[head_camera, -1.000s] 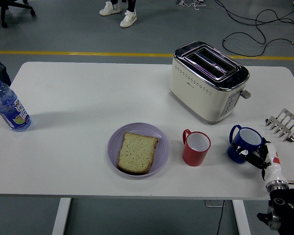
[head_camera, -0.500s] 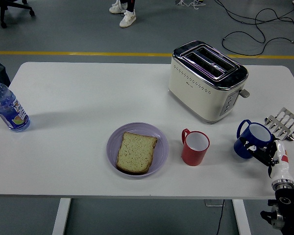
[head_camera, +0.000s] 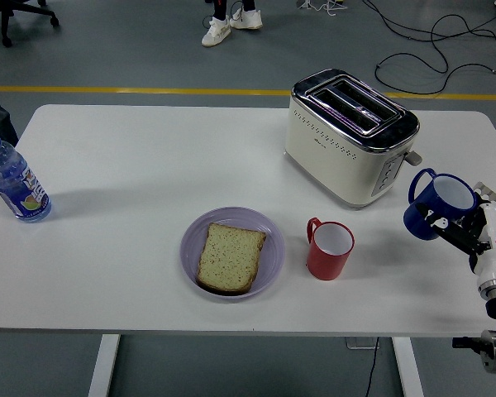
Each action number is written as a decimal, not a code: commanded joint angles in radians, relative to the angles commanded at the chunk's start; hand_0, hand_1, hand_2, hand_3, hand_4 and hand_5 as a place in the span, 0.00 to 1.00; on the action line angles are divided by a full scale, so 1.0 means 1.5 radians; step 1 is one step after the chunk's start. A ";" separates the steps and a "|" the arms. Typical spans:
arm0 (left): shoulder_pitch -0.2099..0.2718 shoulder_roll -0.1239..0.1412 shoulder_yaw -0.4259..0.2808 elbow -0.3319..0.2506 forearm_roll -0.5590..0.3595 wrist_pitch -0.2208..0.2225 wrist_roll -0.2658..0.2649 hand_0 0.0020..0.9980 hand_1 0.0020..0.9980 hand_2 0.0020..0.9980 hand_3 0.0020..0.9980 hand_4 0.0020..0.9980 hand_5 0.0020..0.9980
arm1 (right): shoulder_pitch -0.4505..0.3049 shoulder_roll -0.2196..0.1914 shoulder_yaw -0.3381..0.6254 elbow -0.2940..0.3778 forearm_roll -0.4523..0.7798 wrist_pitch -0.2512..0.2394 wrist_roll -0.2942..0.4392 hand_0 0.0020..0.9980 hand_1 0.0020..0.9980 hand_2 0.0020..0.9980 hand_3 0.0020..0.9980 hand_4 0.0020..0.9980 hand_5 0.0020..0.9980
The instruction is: Pick up the cup,pour liquid into bread,place the cup on the desk
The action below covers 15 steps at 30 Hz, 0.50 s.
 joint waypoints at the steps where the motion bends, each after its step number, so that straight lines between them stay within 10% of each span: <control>1: 0.000 0.000 -0.003 0.000 0.002 0.000 0.000 0.69 0.73 0.76 0.68 0.43 0.94 | -0.001 -0.003 0.003 0.015 -0.007 0.010 -0.012 0.28 0.29 0.48 0.49 0.74 0.09; 15: -0.001 0.000 -0.015 0.000 0.012 0.001 0.002 0.69 0.73 0.75 0.68 0.44 0.94 | 0.017 -0.049 -0.026 0.172 -0.061 0.096 -0.116 0.24 0.16 0.39 0.45 0.67 0.10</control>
